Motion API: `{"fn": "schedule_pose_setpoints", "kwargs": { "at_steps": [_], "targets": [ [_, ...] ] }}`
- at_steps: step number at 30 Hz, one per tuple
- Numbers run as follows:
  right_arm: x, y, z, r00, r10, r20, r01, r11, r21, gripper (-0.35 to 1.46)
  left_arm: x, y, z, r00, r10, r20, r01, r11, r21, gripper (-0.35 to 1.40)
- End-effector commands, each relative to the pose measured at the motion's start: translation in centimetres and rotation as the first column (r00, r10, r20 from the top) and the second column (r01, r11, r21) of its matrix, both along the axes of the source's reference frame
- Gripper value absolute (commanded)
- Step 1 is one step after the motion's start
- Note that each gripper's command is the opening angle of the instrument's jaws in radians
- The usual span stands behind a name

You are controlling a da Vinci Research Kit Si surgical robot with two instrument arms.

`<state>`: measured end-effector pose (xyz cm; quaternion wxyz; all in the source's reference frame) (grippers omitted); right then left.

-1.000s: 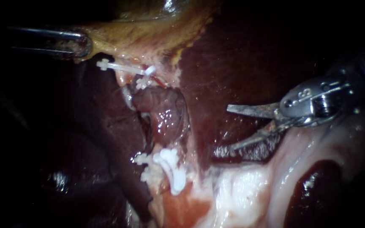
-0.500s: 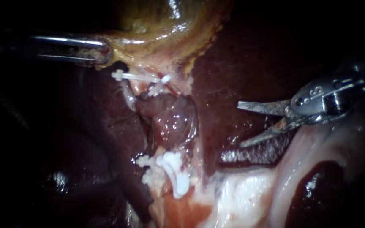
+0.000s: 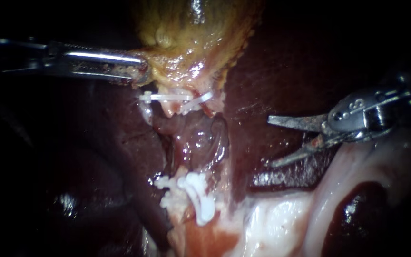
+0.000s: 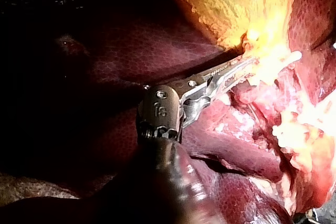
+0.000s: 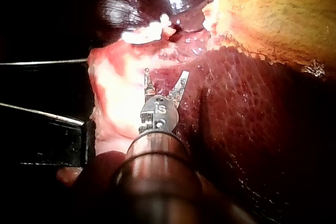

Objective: Go back from the cut right tube

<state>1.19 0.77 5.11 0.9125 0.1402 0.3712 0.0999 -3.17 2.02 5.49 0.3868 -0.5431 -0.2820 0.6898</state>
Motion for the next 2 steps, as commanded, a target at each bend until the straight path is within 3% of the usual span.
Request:
{"fn": "schedule_pose_setpoints", "kwargs": {
  "at_steps": [1, 2],
  "targets": [
    [0.01, 0.01, 0.01, 0.9999, -0.010, -0.005, 0.010, 1.000, 0.015, 1.43, 0.01, 0.00, 0.00, 1.0000, 0.001, 0.000, -0.001, 1.000, 0.001, -0.35],
    [0.03, 0.03, 0.03, 0.9994, -0.031, -0.016, 0.031, 0.999, 0.032, 1.43, 0.02, 0.00, -0.01, 1.0000, 0.001, 0.001, -0.001, 1.000, 0.001, -0.35]
  ]
}}
